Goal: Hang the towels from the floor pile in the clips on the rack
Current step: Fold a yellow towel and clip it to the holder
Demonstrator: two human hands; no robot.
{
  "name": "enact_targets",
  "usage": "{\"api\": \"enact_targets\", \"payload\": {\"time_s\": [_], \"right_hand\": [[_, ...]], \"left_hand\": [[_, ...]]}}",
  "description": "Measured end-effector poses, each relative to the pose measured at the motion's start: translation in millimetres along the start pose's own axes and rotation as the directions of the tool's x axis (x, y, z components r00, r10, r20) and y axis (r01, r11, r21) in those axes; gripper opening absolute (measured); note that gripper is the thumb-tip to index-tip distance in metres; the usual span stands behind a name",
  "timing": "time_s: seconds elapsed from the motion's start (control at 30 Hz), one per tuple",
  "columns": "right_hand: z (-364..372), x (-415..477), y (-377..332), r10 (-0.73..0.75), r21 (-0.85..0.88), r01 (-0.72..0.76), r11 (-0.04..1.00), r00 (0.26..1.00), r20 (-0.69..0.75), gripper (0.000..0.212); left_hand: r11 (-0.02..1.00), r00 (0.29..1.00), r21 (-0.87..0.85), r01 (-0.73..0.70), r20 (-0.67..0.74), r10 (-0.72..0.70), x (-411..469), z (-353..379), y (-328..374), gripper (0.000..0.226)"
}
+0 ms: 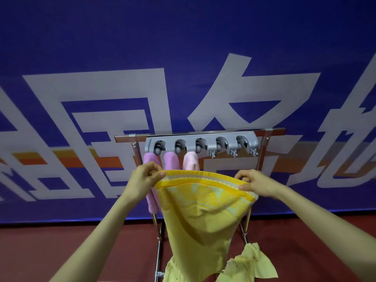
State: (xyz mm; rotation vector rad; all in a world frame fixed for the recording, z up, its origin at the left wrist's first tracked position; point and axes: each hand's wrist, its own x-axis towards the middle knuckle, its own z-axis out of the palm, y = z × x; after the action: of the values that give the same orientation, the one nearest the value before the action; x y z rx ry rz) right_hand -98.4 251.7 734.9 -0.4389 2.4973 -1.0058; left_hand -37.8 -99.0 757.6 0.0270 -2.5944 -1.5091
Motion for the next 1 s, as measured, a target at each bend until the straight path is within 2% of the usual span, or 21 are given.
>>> {"api": "enact_targets", "payload": {"time_s": [0.1, 0.2, 0.27, 0.37, 0.5, 0.57, 0.7, 0.87, 1.0], "right_hand": [[3.6, -6.5, -12.5, -0.025, 0.175, 0.013, 0.985, 0.997, 0.071, 0.022], [8.7, -8.0, -23.4, -0.099, 0.245, 0.074, 0.967, 0.991, 0.094, 0.015], [13.1, -9.3, -31.8, -0.134, 0.268, 0.116, 0.956, 0.99, 0.05, 0.008], [16.0, -12.5, -45.7, -0.141, 0.313, 0.13, 0.941, 0.99, 0.013, 0.02], [18.0, -16.7, -57.5, -0.102, 0.463, 0.068, 0.884, 0.994, 0.048, 0.036], [20.3, -18.1, -63.5, -0.13, 0.48, 0.086, 0.873, 0.99, 0.059, 0.04], [30.4, -17.2, -72.2, -0.206, 0.405, 0.185, 0.896, 0.979, 0.008, 0.03], [41.3, -15.6, -85.1, -0.241, 0.322, 0.259, 0.911, 0.966, -0.095, 0.025], [49.7, -13.2, -98.2, -0.356, 0.057, 0.389, 0.92, 0.886, -0.296, 0.007]], "left_hand": [[0.998, 0.999, 0.034, -0.049, -0.003, 0.049, -5.3, 9.3, 12.5, 0.013], [0.999, 0.999, -0.023, -0.049, 0.001, 0.049, -9.7, 15.9, 21.4, 0.012], [0.998, 0.999, -0.048, -0.04, 0.024, 0.041, -12.1, 19.2, 25.2, 0.01], [0.997, 0.997, -0.063, -0.033, 0.062, 0.037, -15.4, 22.4, 28.2, 0.005], [0.992, 0.996, -0.127, -0.014, 0.091, 0.026, -20.5, 25.4, 32.5, 0.005], [0.988, 0.995, -0.154, -0.008, 0.1, 0.024, -23.7, 28.4, 35.7, 0.007], [0.982, 0.994, -0.19, 0.005, 0.107, 0.016, -30.2, 34.6, 42.1, 0.016], [0.972, 0.994, -0.234, 0.04, 0.109, -0.015, -37.7, 39.9, 43.9, 0.014], [0.95, 0.992, -0.302, 0.077, 0.118, -0.043, -47.1, 45.2, 50.6, 0.01]]}}
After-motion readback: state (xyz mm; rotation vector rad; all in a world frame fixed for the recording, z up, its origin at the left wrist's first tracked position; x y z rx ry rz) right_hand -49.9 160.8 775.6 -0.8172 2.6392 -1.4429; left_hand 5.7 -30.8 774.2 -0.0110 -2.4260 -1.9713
